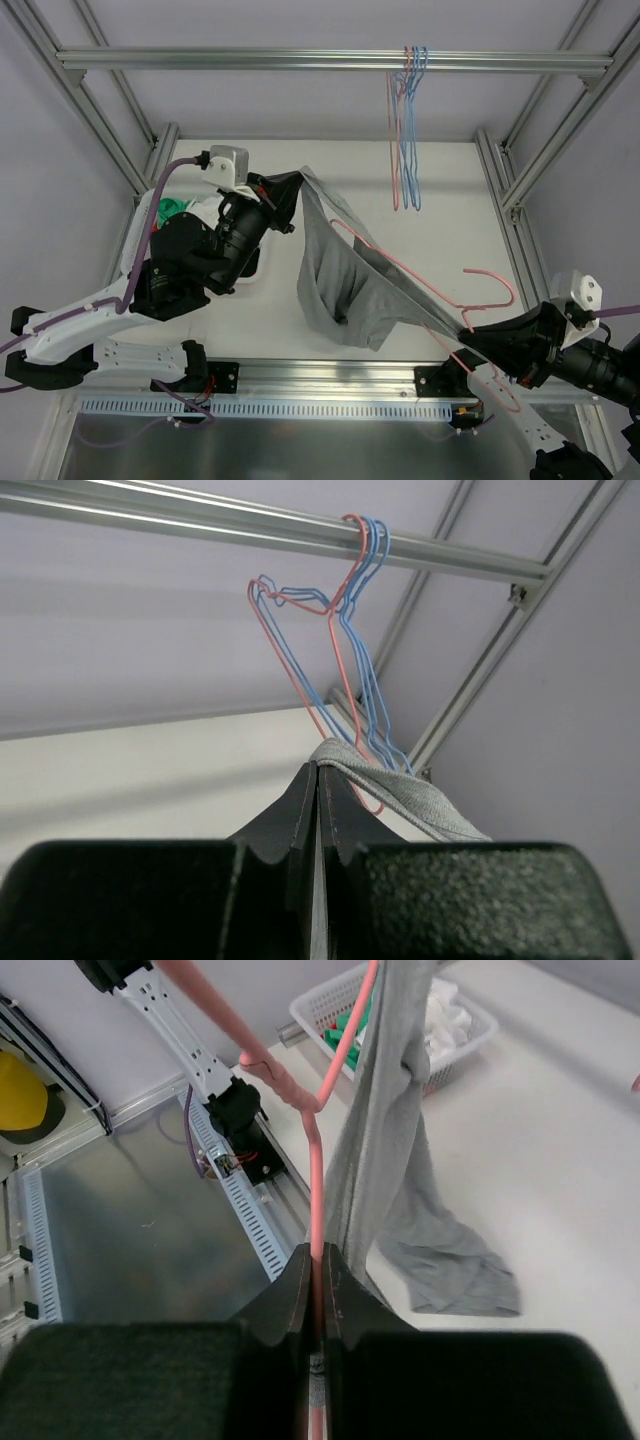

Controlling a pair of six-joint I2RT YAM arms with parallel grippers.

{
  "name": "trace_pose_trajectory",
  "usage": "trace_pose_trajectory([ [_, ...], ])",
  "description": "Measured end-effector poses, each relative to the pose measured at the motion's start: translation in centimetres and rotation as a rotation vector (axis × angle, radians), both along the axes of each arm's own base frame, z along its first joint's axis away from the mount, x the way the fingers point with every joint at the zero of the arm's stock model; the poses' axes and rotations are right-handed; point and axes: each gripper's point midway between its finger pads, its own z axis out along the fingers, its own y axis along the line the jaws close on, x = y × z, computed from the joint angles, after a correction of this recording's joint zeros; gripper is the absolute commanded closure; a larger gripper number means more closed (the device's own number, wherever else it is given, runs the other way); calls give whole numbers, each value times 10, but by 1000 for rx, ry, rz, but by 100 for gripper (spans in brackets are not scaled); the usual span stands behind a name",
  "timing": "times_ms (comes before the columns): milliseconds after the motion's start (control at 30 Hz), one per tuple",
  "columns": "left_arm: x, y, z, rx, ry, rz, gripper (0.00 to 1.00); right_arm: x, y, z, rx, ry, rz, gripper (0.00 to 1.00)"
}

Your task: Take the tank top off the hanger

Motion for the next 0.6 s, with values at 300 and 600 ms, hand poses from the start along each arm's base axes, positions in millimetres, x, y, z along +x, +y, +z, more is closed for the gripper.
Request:
trace_pose_trajectory([
  [300,-21,-17,-50,93,-11,-176,100,14,10,31,189,-346,24,100],
  [600,-84,-78,-135,168,22,-643,100,109,16,114,629,-577,-143,99],
])
